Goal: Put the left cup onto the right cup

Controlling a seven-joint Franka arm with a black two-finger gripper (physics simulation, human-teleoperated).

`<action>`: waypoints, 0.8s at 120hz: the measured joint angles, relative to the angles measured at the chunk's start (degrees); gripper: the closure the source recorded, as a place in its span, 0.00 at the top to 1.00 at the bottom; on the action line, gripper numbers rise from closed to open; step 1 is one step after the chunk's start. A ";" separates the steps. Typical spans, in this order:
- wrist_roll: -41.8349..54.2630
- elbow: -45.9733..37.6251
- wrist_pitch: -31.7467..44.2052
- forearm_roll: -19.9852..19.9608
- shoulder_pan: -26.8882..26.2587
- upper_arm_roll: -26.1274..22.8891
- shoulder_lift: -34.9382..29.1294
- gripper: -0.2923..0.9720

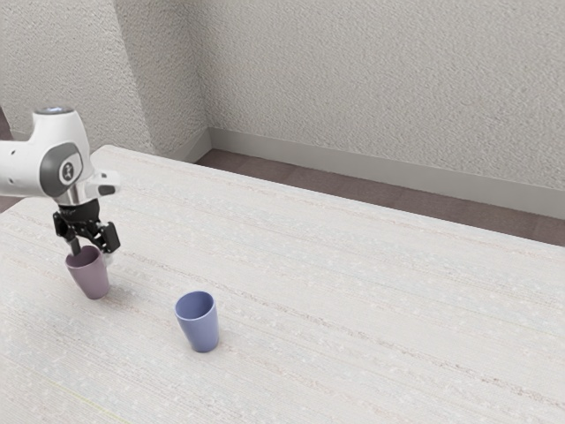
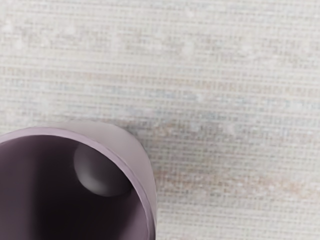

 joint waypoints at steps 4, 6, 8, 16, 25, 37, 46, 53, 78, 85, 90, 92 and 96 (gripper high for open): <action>0.06 0.00 0.12 0.00 -0.01 0.00 0.14 0.77; 0.08 0.00 0.18 0.00 -0.01 0.00 0.20 0.77; 0.11 0.00 0.23 0.00 -0.01 0.00 0.24 0.77; 0.19 0.00 0.39 -0.04 0.00 0.00 0.57 0.77; 0.26 0.00 0.60 -0.11 0.01 -0.01 0.96 0.77; 0.34 0.05 0.89 -0.20 0.01 -0.01 1.46 0.76; 0.38 0.07 1.03 -0.27 0.01 -0.01 1.75 0.76; 0.39 0.08 1.11 -0.30 0.01 -0.01 1.90 0.76; 0.42 0.09 1.61 -0.34 0.01 -0.01 2.49 0.73; 0.41 0.09 1.72 -0.35 0.01 -0.01 2.59 0.72; 0.41 0.09 1.79 -0.35 0.01 -0.01 2.74 0.71; 0.41 0.09 1.83 -0.35 0.01 -0.01 2.78 0.71; 0.41 0.09 1.93 -0.35 0.01 -0.01 2.84 0.70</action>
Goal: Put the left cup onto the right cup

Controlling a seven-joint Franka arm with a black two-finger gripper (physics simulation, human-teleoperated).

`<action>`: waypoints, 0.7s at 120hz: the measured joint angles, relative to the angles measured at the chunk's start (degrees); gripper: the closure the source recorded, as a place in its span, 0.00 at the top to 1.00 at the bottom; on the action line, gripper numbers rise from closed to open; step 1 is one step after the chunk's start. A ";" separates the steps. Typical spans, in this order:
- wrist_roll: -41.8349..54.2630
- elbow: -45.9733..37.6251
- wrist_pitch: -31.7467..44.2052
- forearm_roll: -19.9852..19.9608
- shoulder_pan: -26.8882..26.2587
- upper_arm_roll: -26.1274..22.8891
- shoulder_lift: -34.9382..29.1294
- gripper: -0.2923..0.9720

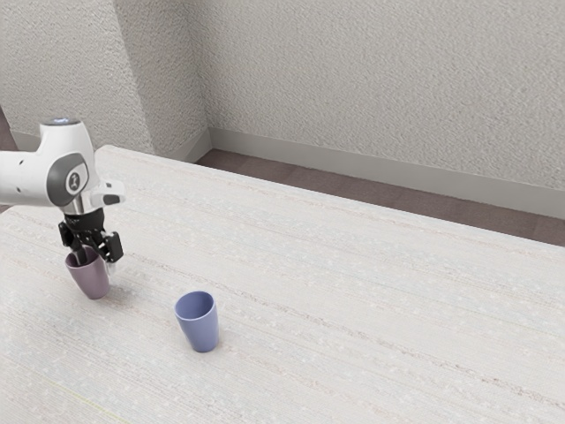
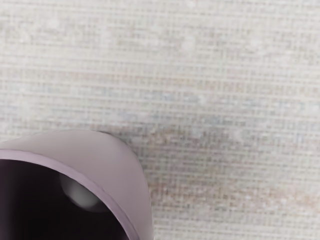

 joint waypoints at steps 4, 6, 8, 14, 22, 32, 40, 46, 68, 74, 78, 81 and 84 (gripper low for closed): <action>0.00 0.00 0.08 0.00 0.00 0.00 0.03 0.69; 0.00 0.00 0.12 0.00 0.00 0.00 0.06 0.68; 0.00 0.00 0.16 0.00 0.00 0.00 0.11 0.68; -0.01 0.00 0.25 0.00 0.00 0.00 0.19 0.66; 0.00 0.00 0.39 0.00 0.00 0.00 0.29 0.64; 0.00 0.00 0.56 -0.01 0.00 0.00 0.32 0.61; 0.01 0.00 0.66 -0.01 0.00 0.00 0.32 0.59; 0.01 0.00 0.72 -0.01 0.00 0.00 0.32 0.57; 0.04 0.08 0.83 -0.01 0.26 0.00 0.33 0.52; 0.05 0.08 0.85 -0.01 0.44 0.00 0.33 0.51; 0.06 0.09 0.86 -0.01 0.49 0.00 0.33 0.50; 0.06 0.09 0.87 -0.01 0.51 0.00 0.33 0.49; 0.06 0.09 0.87 -0.01 0.54 0.00 0.33 0.49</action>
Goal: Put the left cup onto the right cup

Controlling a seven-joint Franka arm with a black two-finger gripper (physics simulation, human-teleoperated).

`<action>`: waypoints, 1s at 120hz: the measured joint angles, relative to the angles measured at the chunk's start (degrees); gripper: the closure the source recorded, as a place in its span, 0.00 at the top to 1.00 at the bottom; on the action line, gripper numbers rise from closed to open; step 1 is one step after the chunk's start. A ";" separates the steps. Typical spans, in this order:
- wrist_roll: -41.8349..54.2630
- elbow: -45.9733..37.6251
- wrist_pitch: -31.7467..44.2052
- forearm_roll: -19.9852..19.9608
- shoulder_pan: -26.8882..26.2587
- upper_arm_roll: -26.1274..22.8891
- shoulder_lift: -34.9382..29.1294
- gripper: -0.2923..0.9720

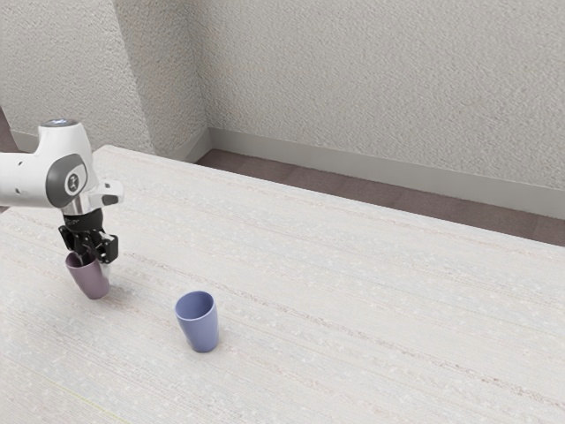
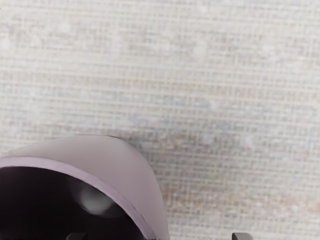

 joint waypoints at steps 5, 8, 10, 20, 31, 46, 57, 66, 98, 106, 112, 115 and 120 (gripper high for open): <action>0.00 0.00 0.01 -0.01 0.04 0.00 0.00 0.48; 0.01 0.00 0.01 -0.01 0.06 0.00 0.00 0.48; 0.01 0.00 0.01 -0.02 0.06 0.00 0.00 0.47; 0.02 0.00 0.02 -0.03 0.08 0.00 0.00 0.45; 0.03 0.00 0.03 -0.01 0.08 0.00 0.00 0.43; 0.04 0.00 0.04 -0.01 0.08 0.00 0.06 0.40; 0.05 0.00 0.05 -0.03 0.08 0.00 0.13 0.38; 0.06 0.00 0.17 -0.02 0.08 0.00 0.16 0.37; 0.12 0.00 0.40 -0.01 0.08 0.00 0.18 0.31; 0.14 0.00 0.42 0.00 0.08 0.00 0.18 0.29; 0.16 0.00 0.43 0.00 0.08 0.00 0.18 0.28; 0.16 0.00 0.44 0.00 0.08 0.00 0.18 0.28; 0.18 0.00 0.45 0.00 0.08 0.00 0.18 0.27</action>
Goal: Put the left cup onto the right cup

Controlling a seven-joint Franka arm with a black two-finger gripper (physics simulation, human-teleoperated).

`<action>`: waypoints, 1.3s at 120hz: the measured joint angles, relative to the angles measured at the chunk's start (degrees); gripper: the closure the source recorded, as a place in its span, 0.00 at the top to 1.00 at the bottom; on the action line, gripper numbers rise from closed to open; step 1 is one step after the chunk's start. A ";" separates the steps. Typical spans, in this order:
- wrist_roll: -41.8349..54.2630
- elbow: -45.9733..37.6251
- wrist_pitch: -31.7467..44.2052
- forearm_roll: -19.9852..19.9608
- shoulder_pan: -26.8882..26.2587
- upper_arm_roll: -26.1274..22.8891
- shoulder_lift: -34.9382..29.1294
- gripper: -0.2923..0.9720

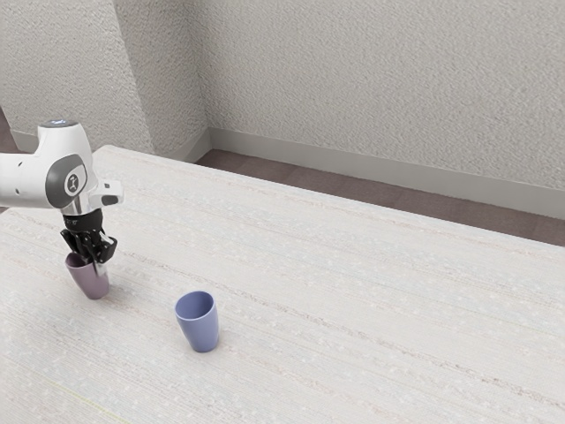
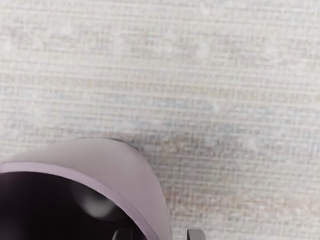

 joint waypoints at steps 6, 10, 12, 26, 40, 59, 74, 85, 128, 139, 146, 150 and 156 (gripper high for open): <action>0.01 0.00 0.01 0.03 0.00 0.00 0.00 0.25; 0.02 0.00 0.01 0.04 0.00 0.00 0.00 0.25; 0.03 0.00 0.01 0.05 0.00 0.00 0.00 0.24; 0.06 0.00 0.02 0.07 0.00 0.00 0.00 0.21; 0.09 0.00 0.03 0.19 0.00 0.00 0.00 0.18; 0.07 0.00 0.05 0.42 0.00 0.00 0.00 0.16; 0.00 0.00 0.09 0.57 0.00 0.00 -0.07 0.16; -0.05 0.00 0.10 0.65 -0.06 -0.01 -0.36 0.15; -0.29 0.00 -1.31 0.92 -0.12 -2.14 -5.06 0.15; -0.34 0.00 -2.28 0.97 -0.06 -3.21 -6.79 0.15; -0.36 -0.04 -2.87 1.01 -0.11 -3.84 -7.69 0.15; -0.37 -0.07 -3.26 1.03 -0.20 -4.07 -8.19 0.15; -0.39 -0.08 -3.77 1.05 -0.17 -4.47 -8.89 0.15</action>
